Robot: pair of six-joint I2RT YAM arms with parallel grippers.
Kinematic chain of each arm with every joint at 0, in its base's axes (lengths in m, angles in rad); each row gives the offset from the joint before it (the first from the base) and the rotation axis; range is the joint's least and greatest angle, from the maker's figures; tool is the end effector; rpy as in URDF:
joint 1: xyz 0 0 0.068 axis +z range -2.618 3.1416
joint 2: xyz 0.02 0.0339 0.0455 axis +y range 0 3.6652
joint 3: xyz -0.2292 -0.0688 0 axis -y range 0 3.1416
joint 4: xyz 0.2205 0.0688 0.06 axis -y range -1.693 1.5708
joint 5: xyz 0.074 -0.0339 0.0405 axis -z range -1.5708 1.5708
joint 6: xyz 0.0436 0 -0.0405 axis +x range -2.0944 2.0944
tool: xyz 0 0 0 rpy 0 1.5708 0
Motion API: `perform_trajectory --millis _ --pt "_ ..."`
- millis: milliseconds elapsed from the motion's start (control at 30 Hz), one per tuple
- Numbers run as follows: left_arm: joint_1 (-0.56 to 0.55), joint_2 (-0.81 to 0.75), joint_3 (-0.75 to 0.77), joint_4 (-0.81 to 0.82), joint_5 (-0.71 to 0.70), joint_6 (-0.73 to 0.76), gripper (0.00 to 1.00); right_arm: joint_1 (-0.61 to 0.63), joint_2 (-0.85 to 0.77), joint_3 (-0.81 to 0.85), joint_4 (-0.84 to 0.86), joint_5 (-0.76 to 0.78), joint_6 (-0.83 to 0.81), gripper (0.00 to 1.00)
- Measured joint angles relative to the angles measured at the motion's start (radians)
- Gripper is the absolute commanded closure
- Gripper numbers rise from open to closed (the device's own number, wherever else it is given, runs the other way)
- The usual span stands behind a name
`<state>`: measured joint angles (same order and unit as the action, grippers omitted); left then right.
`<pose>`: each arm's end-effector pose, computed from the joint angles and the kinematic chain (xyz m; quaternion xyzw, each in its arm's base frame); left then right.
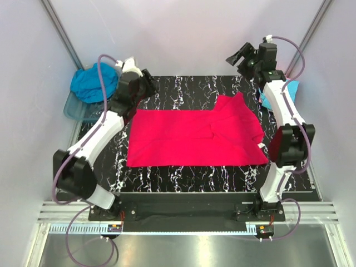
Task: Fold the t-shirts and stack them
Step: Fold the tshirt
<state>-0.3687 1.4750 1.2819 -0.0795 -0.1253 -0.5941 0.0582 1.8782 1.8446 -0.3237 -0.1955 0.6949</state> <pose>0.3181 -0.1171 0.3266 -0.1270 0.7858 -0.2351 0.5578 0.4199 0.0330 0.3437 0.2031 0.7939 0.2832 0.4982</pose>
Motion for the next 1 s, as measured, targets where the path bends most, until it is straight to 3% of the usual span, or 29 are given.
perform_trajectory --millis 167,333,433,1000 --pt "0.140 0.153 0.113 -0.028 0.140 0.169 0.50 -0.095 0.137 0.017 -0.049 -0.088 -0.179 0.17" --pt "0.349 0.248 0.109 -0.068 0.209 0.225 0.51 -0.218 0.245 -0.008 -0.077 -0.139 -0.266 0.18" --pt "0.412 0.299 0.096 -0.085 0.224 0.226 0.51 -0.271 0.285 -0.024 -0.083 -0.156 -0.288 0.18" --pt "0.454 0.629 0.171 -0.138 0.552 0.148 0.55 -0.274 0.441 -0.021 -0.063 -0.245 -0.299 0.20"
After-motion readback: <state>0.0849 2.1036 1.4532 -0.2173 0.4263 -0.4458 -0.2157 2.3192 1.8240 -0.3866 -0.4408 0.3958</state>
